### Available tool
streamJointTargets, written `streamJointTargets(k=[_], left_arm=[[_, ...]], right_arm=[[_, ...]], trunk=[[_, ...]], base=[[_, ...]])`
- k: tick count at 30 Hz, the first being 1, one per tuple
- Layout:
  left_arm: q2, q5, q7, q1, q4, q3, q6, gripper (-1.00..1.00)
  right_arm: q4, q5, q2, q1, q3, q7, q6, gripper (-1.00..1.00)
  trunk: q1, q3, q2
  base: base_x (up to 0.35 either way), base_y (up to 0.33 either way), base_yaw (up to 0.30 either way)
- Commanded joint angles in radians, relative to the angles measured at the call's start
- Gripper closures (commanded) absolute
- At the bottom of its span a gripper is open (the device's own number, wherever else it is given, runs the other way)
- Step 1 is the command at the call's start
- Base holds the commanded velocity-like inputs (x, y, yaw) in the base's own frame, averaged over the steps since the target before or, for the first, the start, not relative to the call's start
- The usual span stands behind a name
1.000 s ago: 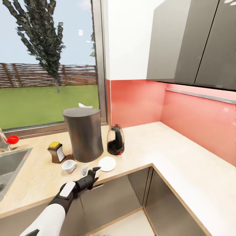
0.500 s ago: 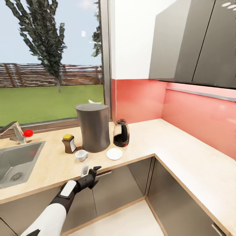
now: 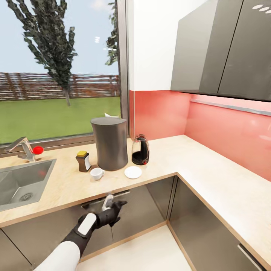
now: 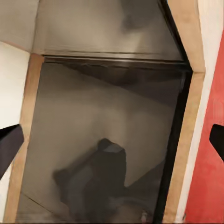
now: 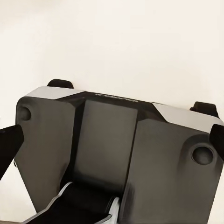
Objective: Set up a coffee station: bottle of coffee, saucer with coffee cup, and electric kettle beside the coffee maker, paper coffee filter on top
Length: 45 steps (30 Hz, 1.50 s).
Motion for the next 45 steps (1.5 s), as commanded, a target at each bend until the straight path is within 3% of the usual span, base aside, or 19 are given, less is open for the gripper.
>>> streamJointTargets(k=[1, 3, 6, 9, 11, 14, 15, 16, 17, 18, 20, 22, 24, 26, 27, 29, 34, 45], left_arm=[[0.001, 0.002, -0.002, 0.017, -0.002, -0.006, 0.007, -1.0], [0.025, -0.017, -0.004, 0.102, -0.008, -0.052, 0.002, -1.0], [0.066, -0.064, -0.005, 0.183, -0.005, -0.075, -0.001, -1.0], [0.09, -0.148, -0.003, 0.264, 0.005, -0.089, -0.012, -1.0], [0.099, -0.239, -0.004, 0.328, 0.017, -0.094, -0.065, -1.0], [0.113, -0.382, 0.001, 0.413, 0.055, -0.097, -0.186, -1.0], [0.115, -0.407, 0.003, 0.426, 0.068, -0.097, -0.208, -1.0], [0.119, -0.455, 0.005, 0.449, 0.098, -0.097, -0.252, -1.0], [0.128, -0.537, 0.008, 0.48, 0.171, -0.097, -0.345, -1.0], [0.133, -0.563, 0.009, 0.489, 0.196, -0.097, -0.379, -1.0], [0.16, -0.64, 0.012, 0.522, 0.299, -0.097, -0.528, -1.0], [0.2, -0.679, 0.033, 0.557, 0.407, -0.096, -0.684, -1.0], [0.218, -0.688, 0.072, 0.574, 0.443, -0.092, -0.728, -1.0], [0.227, -0.694, 0.171, 0.589, 0.47, -0.09, -0.758, -1.0], [0.227, -0.695, 0.189, 0.591, 0.473, -0.09, -0.762, -1.0], [0.228, -0.698, 0.249, 0.595, 0.479, -0.09, -0.773, -1.0], [0.227, -0.698, 0.269, 0.596, 0.471, -0.089, -0.782, -1.0], [0.224, -0.693, 0.272, 0.596, 0.457, -0.083, -0.788, -1.0]], right_arm=[[-0.001, -0.011, -0.001, -0.001, 0.008, 0.002, 0.006, -1.0], [-0.001, -0.011, -0.003, -0.001, 0.008, 0.002, 0.006, -1.0], [-0.001, -0.011, -0.004, -0.001, 0.008, 0.002, 0.006, -1.0], [-0.001, -0.011, -0.005, -0.001, 0.008, 0.002, 0.006, -1.0], [-0.001, -0.012, -0.006, -0.001, 0.007, 0.002, 0.006, -1.0], [-0.001, -0.013, -0.008, -0.001, 0.007, 0.002, 0.006, -1.0], [-0.002, -0.013, -0.009, -0.001, 0.007, 0.002, 0.006, -1.0], [-0.002, -0.014, -0.009, -0.001, 0.007, 0.002, 0.006, -1.0], [-0.003, -0.014, -0.01, -0.001, 0.007, 0.002, 0.006, -1.0], [-0.003, -0.014, -0.01, -0.001, 0.007, 0.002, 0.006, -1.0], [-0.003, -0.014, -0.01, -0.001, 0.007, 0.002, 0.006, -1.0], [-0.003, -0.014, -0.008, -0.001, 0.007, 0.001, 0.008, -1.0], [-0.003, -0.014, -0.006, -0.001, 0.008, 0.001, 0.008, -1.0], [-0.003, -0.011, -0.003, -0.001, 0.008, -0.013, 0.01, -1.0], [-0.003, -0.011, -0.002, -0.001, 0.008, -0.02, 0.01, -1.0], [-0.003, -0.009, -0.002, -0.001, 0.008, -0.091, 0.011, -1.0], [-0.002, -0.008, -0.002, 0.002, 0.008, -0.175, 0.009, -1.0], [-0.001, -0.007, 0.003, 0.014, 0.01, -0.185, 0.01, -1.0]], trunk=[[0.001, -0.002, -0.002], [0.001, -0.002, -0.002], [0.001, -0.002, -0.002], [0.001, -0.002, -0.002], [0.001, -0.002, -0.002], [0.001, -0.002, -0.002], [0.001, -0.002, -0.002], [0.001, -0.002, -0.002], [0.001, -0.002, -0.002], [0.001, -0.002, -0.002], [0.001, -0.003, -0.002], [0.001, -0.004, -0.002], [0.001, -0.005, -0.002], [0.001, -0.007, -0.002], [0.001, -0.007, -0.002], [0.001, -0.008, -0.002], [0.001, -0.008, -0.002], [0.001, -0.01, -0.002]], base=[[-0.002, 0.0, 0.0], [-0.001, 0.0, 0.0], [0.0, 0.0, 0.0], [0.0, 0.0, 0.0], [0.0, 0.0, 0.0], [0.0, 0.0, 0.0], [0.0, 0.0, 0.0], [0.0, 0.0, 0.0], [0.0, 0.0, 0.033], [0.0, 0.0, 0.067], [0.0, 0.0, 0.151], [0.0, 0.0, 0.216], [0.0, 0.0, 0.243], [0.0, 0.0, 0.259], [0.0, 0.0, 0.266], [0.0, 0.0, 0.273], [0.0, 0.0, 0.28], [0.0, 0.0, 0.281]])
